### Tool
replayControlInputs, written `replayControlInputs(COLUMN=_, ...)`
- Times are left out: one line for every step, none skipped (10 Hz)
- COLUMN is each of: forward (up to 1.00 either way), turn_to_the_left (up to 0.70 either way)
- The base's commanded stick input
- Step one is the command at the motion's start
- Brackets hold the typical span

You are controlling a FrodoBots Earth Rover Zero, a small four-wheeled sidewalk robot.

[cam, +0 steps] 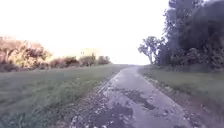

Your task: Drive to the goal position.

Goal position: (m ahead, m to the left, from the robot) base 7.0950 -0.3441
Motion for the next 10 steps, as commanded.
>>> replayControlInputs(forward=0.66, turn_to_the_left=-0.01)
replayControlInputs(forward=0.66, turn_to_the_left=0.0)
replayControlInputs(forward=0.66, turn_to_the_left=0.0)
replayControlInputs(forward=0.66, turn_to_the_left=0.0)
replayControlInputs(forward=0.66, turn_to_the_left=0.0)
replayControlInputs(forward=0.66, turn_to_the_left=0.0)
replayControlInputs(forward=0.66, turn_to_the_left=0.0)
replayControlInputs(forward=0.66, turn_to_the_left=0.0)
replayControlInputs(forward=0.66, turn_to_the_left=0.0)
replayControlInputs(forward=0.66, turn_to_the_left=0.0)
